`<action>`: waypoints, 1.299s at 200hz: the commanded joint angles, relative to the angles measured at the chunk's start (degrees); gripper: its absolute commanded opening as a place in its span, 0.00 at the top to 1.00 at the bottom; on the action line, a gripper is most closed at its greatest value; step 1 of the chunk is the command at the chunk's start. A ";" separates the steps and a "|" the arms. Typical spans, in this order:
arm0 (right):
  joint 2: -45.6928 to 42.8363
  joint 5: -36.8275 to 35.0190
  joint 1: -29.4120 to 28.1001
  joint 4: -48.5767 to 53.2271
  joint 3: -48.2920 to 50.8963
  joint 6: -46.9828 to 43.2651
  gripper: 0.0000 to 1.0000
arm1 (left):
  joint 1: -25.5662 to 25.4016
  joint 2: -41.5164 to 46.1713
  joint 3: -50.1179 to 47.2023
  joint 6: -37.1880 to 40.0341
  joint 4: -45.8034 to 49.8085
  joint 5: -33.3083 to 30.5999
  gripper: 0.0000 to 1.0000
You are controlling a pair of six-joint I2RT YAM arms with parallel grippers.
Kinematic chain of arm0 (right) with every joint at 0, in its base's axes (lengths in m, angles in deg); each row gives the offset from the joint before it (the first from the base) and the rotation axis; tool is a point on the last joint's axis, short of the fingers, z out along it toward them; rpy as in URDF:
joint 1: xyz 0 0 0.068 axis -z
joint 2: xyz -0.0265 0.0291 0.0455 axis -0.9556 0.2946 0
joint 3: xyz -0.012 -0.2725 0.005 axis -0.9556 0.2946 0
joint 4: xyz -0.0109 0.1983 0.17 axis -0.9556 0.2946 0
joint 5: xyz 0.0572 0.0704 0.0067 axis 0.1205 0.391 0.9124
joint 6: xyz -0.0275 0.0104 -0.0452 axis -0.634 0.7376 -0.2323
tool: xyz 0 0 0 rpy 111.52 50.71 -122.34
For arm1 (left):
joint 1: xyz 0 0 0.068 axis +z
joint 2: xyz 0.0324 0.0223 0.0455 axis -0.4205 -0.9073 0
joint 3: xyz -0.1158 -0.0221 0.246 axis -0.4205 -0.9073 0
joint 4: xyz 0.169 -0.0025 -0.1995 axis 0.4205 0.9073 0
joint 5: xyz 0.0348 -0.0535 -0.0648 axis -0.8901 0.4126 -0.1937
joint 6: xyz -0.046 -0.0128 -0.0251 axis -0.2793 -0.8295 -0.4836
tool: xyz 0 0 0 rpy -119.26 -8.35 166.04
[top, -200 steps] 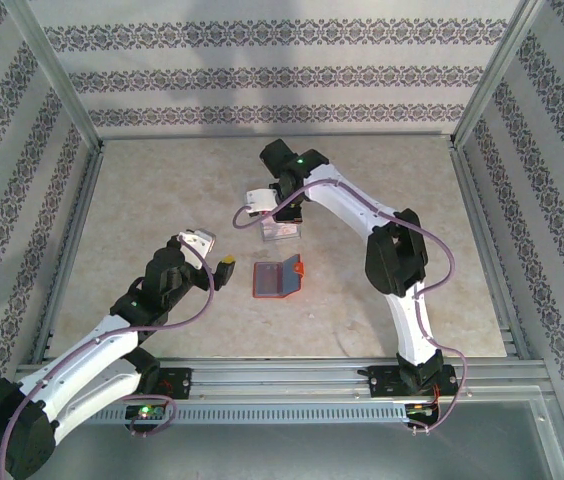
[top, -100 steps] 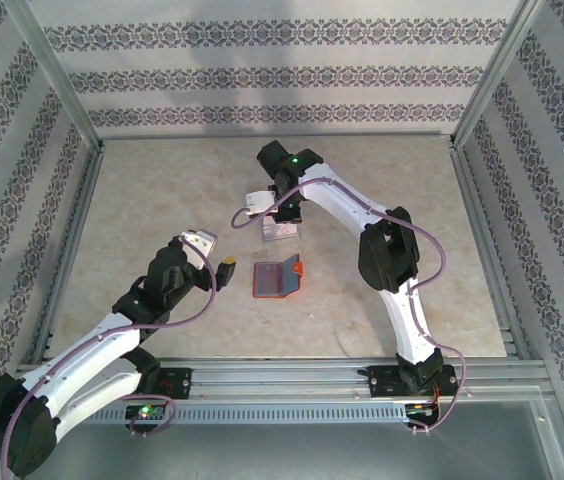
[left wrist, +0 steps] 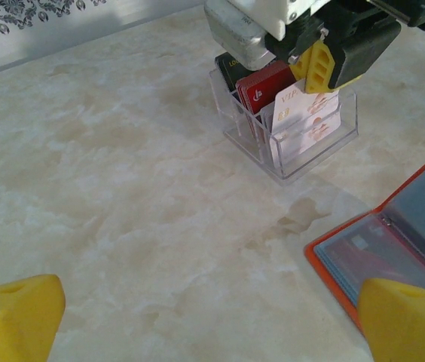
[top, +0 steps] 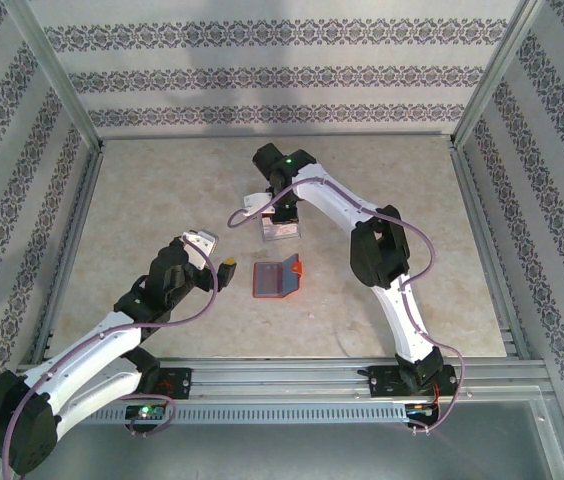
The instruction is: Take the credit cards out of the card holder
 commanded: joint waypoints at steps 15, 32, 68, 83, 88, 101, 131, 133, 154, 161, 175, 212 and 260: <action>-0.13 -2.40 0.36 0.23 -2.13 0.92 0.79 | 0.07 -0.14 1.21 -1.16 0.75 0.59 0.00; -1.62 -2.13 0.39 0.23 -2.07 1.92 0.71 | 0.08 -0.20 1.17 -1.57 0.87 0.52 0.00; -6.87 -1.02 0.47 0.15 -2.35 9.74 0.64 | 0.03 -1.23 1.37 -3.71 1.55 0.66 0.00; -9.98 0.06 0.47 0.16 -1.94 16.38 0.62 | 0.03 -1.99 1.79 -5.15 1.95 1.19 0.00; -11.23 0.61 0.52 0.02 -1.73 19.28 0.60 | 0.05 -2.41 1.97 -5.73 2.17 1.20 0.00; -14.23 3.33 0.67 -0.12 -1.09 27.88 0.55 | 0.06 -3.76 2.62 -7.22 2.46 1.29 0.00; -20.47 13.49 1.08 -3.19 3.90 51.12 0.47 | 0.03 -8.34 5.48 -12.36 4.32 1.96 0.00; -20.76 14.19 1.11 -3.33 4.34 52.92 0.47 | 0.06 -8.72 5.75 -12.75 4.60 2.10 0.00; -23.78 22.12 1.15 -6.68 11.15 69.88 0.56 | 0.01 -12.11 8.74 -18.91 7.36 2.73 0.02; -24.87 25.20 1.08 -8.81 15.16 74.67 0.60 | 0.02 -13.19 9.47 -21.54 7.95 3.30 0.04; -27.03 28.80 0.42 -14.44 22.96 83.33 0.66 | 0.03 -15.34 10.15 -26.86 7.71 5.89 0.08; -32.32 28.91 -1.32 -24.82 40.16 93.66 0.69 | 0.58 -21.30 15.69 -37.20 15.90 11.09 0.21; -33.67 24.75 -1.25 -25.96 49.99 94.35 0.70 | 1.23 -29.03 18.89 -40.57 15.80 22.09 0.42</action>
